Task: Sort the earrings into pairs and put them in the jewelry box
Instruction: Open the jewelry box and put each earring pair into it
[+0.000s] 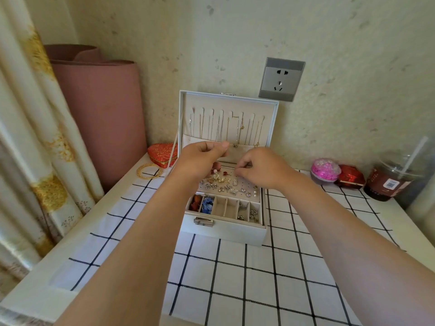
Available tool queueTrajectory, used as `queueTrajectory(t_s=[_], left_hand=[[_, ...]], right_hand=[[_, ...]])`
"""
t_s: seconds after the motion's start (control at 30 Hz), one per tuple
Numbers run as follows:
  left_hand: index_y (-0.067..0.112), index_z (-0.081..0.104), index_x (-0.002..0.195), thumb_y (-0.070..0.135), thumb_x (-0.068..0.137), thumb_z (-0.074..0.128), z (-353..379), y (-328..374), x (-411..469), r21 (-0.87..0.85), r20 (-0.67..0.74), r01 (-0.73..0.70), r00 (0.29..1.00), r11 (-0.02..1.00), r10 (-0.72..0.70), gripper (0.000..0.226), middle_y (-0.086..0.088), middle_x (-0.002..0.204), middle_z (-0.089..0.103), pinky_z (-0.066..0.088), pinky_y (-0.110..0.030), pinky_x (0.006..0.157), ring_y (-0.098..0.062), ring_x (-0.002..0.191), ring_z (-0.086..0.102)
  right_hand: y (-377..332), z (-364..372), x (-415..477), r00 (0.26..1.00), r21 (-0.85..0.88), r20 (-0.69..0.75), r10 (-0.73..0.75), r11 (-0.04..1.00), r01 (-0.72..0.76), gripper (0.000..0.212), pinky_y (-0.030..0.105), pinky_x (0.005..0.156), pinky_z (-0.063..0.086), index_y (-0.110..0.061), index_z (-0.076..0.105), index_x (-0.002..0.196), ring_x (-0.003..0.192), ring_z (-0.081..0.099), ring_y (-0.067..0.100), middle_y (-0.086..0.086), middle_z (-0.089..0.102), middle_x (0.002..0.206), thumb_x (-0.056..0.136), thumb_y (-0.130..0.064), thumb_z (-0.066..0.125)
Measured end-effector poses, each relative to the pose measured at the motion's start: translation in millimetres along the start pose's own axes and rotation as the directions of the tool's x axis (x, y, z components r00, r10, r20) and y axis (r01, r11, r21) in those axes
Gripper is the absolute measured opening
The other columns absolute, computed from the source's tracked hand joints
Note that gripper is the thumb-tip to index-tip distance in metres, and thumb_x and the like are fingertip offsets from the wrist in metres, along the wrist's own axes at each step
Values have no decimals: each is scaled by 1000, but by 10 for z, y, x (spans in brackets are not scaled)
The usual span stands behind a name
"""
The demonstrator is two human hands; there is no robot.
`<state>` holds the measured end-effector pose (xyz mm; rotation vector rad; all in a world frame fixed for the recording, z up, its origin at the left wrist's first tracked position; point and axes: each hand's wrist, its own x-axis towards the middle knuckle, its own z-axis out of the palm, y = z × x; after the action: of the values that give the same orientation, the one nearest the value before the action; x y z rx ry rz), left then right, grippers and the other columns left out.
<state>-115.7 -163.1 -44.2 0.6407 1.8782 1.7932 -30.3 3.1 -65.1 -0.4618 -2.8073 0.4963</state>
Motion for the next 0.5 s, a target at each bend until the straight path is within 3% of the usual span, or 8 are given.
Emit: queueTrajectory(t_s=[0.13, 0.23, 0.33, 0.43, 0.5], left_hand=[[22, 72, 89, 37, 87, 72, 48, 18, -8, -43, -8, 16, 1000, 999, -16, 15, 10, 88, 72, 46, -18, 53, -7, 64, 58], [22, 71, 89, 38, 87, 72, 106, 38, -7, -82, -6, 25, 1000, 996, -25, 16, 11, 83, 68, 44, -22, 57, -7, 61, 55], [20, 72, 90, 38, 88, 71, 183, 55, -11, -126, 19, 49, 999, 991, -47, 17, 6, 81, 70, 44, -24, 56, -8, 58, 55], [20, 73, 95, 38, 88, 71, 243, 72, -29, -144, 27, 54, 998, 988, -51, 19, 3, 89, 73, 45, -25, 57, -7, 60, 58], [20, 74, 99, 39, 86, 72, 271, 82, -47, -129, 18, 44, 999, 991, -42, 23, 5, 93, 74, 46, -24, 57, -7, 62, 58]], right_hand=[[-69, -191, -11, 997, 294, -72, 38, 956, -15, 7, 18, 76, 49, -26, 77, 92, 79, 63, -4, -19, 69, 87, 89, -21, 73], [-152, -374, -64, 998, 562, -40, 49, 827, -18, 20, 16, 60, 50, -14, 76, 102, 65, 63, 0, -2, 74, 92, 84, -8, 78], [-176, -442, -127, 1000, 669, -15, 3, 743, 7, 28, 21, 55, 53, -2, 74, 108, 66, 68, 7, 12, 77, 94, 80, 2, 79], [-159, -434, -149, 997, 713, -71, 4, 700, 48, 28, 22, 55, 53, -2, 74, 105, 74, 71, 10, 8, 78, 90, 79, 4, 79], [-173, -448, -155, 995, 735, -103, 16, 675, 66, 29, 20, 53, 52, -5, 74, 105, 66, 69, 8, 6, 77, 87, 78, 5, 79]])
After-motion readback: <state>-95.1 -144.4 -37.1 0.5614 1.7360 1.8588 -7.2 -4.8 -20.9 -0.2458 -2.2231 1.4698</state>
